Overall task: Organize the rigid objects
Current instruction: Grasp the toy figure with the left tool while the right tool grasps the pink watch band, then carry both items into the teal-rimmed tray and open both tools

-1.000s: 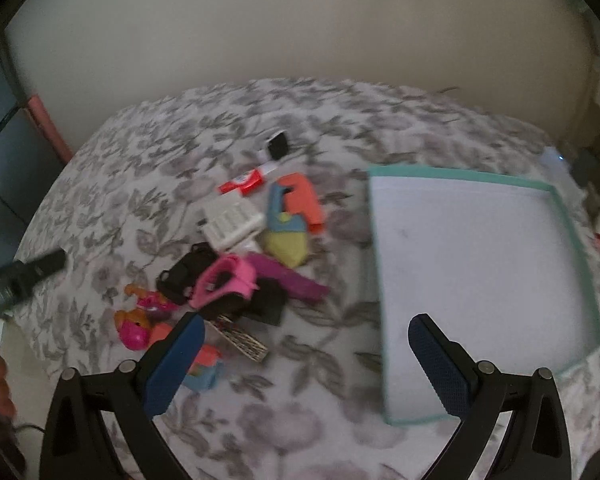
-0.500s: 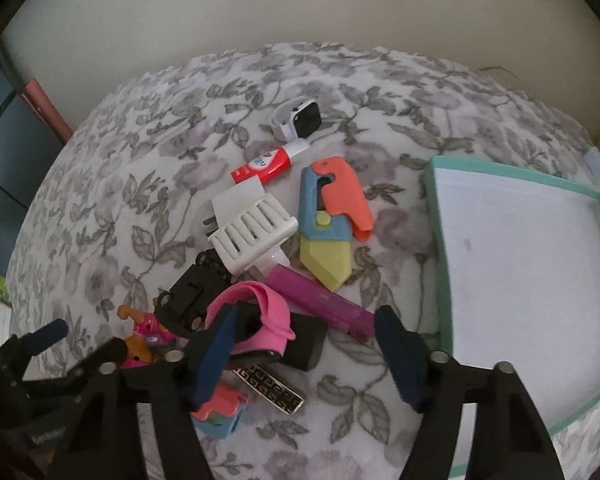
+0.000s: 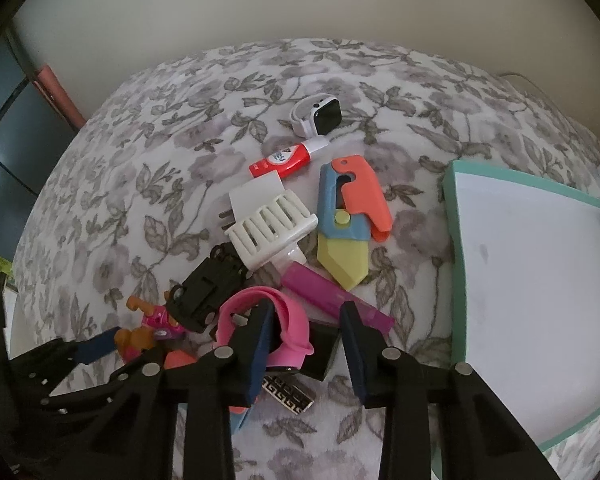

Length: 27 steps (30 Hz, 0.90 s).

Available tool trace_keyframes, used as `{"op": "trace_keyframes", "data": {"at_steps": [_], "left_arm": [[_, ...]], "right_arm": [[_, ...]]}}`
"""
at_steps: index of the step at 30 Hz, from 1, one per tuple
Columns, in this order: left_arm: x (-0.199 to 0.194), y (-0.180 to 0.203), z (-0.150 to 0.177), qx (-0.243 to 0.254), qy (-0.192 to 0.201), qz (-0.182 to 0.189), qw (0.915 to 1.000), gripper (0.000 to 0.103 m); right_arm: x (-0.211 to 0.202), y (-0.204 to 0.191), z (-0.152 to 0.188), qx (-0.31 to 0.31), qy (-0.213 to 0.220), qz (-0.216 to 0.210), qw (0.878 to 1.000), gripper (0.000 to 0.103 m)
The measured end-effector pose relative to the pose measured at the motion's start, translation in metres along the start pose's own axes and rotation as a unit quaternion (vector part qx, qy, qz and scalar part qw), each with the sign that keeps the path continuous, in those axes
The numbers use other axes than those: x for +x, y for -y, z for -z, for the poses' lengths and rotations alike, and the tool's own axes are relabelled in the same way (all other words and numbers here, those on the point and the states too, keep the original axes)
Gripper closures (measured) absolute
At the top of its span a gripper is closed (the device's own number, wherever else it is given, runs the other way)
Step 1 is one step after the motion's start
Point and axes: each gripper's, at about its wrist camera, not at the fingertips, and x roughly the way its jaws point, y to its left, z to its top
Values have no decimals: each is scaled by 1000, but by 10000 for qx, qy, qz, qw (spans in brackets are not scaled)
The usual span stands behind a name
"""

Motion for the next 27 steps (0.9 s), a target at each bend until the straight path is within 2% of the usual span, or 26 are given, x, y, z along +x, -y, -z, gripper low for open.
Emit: {"op": "trace_keyframes", "data": {"at_steps": [2,9,10,11,21,27], "left_arm": [[1,3,1,-10,-53,138,9999,59],[1,0,7,-101,-44,191,9998,59],[1,0,7,-124,-47,193,9997,59],[1,-1,7,-144,-54,196,9997,59],[-1,-3,10,-147,-70,186,9997,59],[-11,-14,14,-237,42,180,9995,60]], "right_arm": [[-2,2,2,-7,-4,-26,10000,69],[-8,7,7,112,-19,-148,9998,71],[-10,8,7,113,6,-184,9998,76],[-13,8,7,101,57,-186,9998,88],[-15,1,10,-78,-14,-101,9999,90],[-26,12,11,223,143,-397,9989,91]]}}
